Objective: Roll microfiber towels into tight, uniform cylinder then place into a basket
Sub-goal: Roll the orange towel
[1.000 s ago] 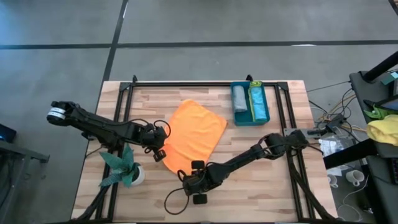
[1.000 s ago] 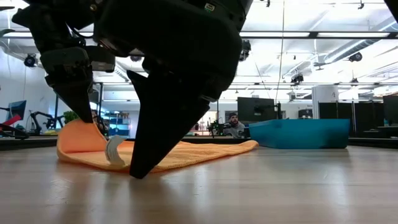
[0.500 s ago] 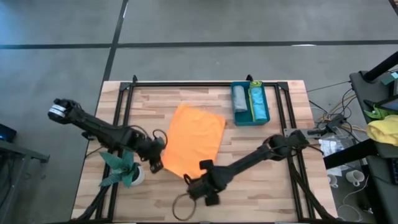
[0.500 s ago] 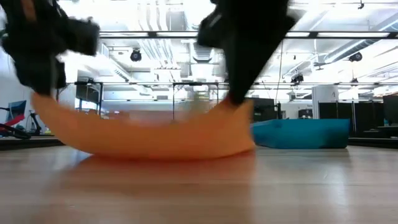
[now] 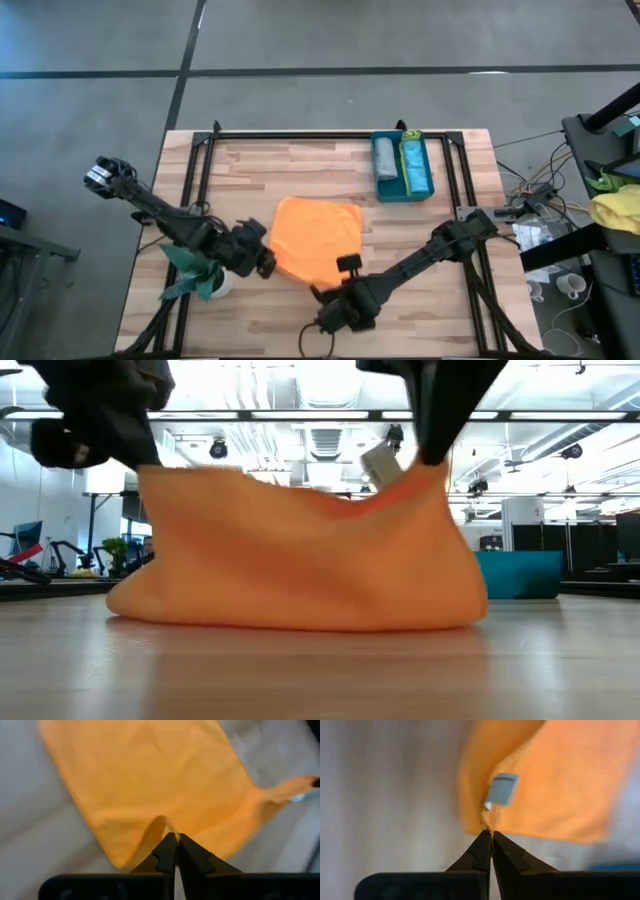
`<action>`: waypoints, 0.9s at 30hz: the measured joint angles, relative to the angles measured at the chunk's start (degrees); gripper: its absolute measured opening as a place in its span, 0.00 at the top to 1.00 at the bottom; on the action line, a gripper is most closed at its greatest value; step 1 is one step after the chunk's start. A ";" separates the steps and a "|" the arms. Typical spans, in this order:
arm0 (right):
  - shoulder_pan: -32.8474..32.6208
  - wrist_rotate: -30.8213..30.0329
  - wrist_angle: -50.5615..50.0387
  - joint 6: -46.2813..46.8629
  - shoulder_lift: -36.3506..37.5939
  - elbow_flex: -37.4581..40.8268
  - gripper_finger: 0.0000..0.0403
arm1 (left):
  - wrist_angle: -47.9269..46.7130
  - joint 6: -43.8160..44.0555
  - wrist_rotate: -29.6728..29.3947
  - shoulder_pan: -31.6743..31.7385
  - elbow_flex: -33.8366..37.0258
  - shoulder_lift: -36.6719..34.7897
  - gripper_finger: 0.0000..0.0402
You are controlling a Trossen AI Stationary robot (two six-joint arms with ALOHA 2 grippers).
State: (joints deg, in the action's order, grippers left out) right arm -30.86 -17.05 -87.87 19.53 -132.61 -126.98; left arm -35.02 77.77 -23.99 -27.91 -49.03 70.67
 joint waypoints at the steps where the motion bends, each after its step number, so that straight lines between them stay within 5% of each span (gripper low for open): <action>1: 0.26 -1.74 -0.60 -0.02 0.18 0.47 0.98 | -0.62 0.01 -0.45 1.03 0.02 -0.04 1.00; 12: 11.20 -4.64 2.29 -5.30 4.47 17.15 0.98 | -4.85 -0.46 -6.15 11.63 0.47 0.38 1.00; 27: 27.03 4.32 34.57 -14.08 26.58 52.03 0.98 | 1.80 -7.19 -0.15 25.01 1.68 10.94 1.00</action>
State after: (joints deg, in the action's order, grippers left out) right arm -3.83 -12.73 -53.31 5.46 -106.03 -74.95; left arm -33.22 70.58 -24.14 -2.90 -47.35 81.62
